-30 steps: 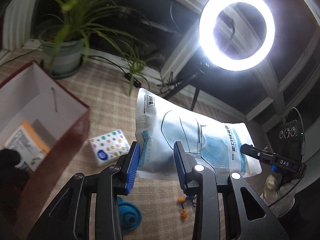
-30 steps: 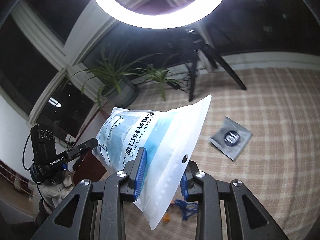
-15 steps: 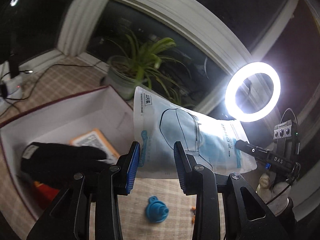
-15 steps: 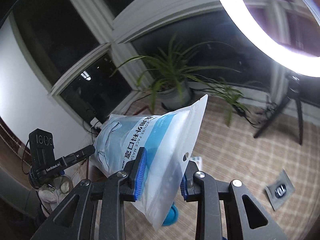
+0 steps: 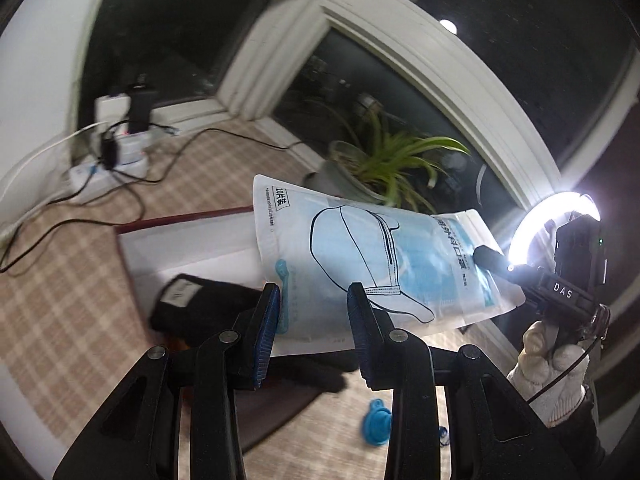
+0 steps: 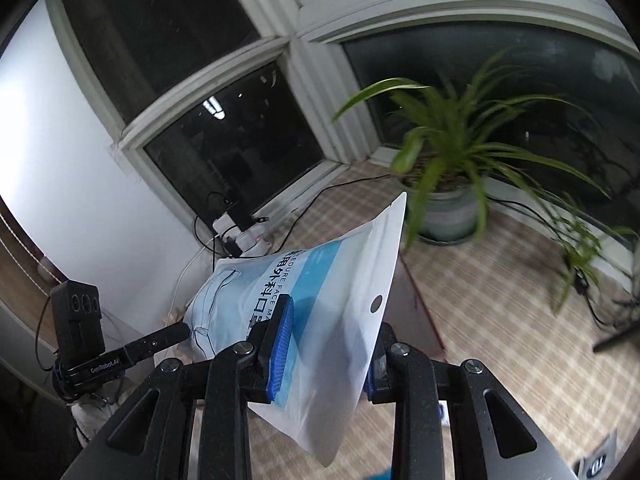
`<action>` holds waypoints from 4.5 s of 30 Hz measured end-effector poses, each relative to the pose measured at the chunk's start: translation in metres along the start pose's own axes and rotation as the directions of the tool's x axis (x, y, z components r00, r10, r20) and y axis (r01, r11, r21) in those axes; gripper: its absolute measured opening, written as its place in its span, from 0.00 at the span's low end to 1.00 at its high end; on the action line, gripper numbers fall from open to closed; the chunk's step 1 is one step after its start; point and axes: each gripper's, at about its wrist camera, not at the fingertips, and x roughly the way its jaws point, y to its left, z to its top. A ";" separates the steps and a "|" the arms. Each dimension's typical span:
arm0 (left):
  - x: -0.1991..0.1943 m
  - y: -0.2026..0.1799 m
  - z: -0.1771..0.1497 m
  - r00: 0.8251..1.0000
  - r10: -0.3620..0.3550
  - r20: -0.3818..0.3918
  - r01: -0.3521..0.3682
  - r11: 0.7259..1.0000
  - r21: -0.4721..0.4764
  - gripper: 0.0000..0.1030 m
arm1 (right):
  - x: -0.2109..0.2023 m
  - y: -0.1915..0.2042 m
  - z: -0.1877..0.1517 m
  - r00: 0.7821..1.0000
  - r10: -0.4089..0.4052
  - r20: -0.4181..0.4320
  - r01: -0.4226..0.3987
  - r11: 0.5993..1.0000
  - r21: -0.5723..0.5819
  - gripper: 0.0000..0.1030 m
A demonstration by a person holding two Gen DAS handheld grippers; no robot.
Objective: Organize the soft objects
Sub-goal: 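Carry the mask bag with both grippers into the box and open them, then move both tools back from the box to the table, then move the right tool to the blue cord while the left tool approaches the blue funnel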
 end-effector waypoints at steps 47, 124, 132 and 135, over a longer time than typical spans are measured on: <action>0.014 -0.033 -0.023 0.999 -0.011 -0.048 0.017 0.990 0.141 0.60 | -0.076 -0.046 -0.043 0.960 -0.270 0.071 0.270 0.963 0.009 0.69; 0.125 -0.123 -0.203 0.927 0.117 -0.355 0.113 0.817 0.565 0.67 | -0.080 -0.119 -0.304 0.831 -0.543 -0.124 0.554 0.827 0.095 0.99; 0.130 -0.121 -0.204 0.925 0.116 -0.362 0.114 0.825 0.554 0.67 | -0.093 -0.140 -0.313 0.817 -0.560 -0.139 0.577 0.798 0.172 0.93; 0.132 -0.122 -0.205 0.924 0.118 -0.365 0.116 0.821 0.558 0.67 | -0.087 -0.135 -0.310 0.815 -0.564 -0.135 0.579 0.803 0.141 0.87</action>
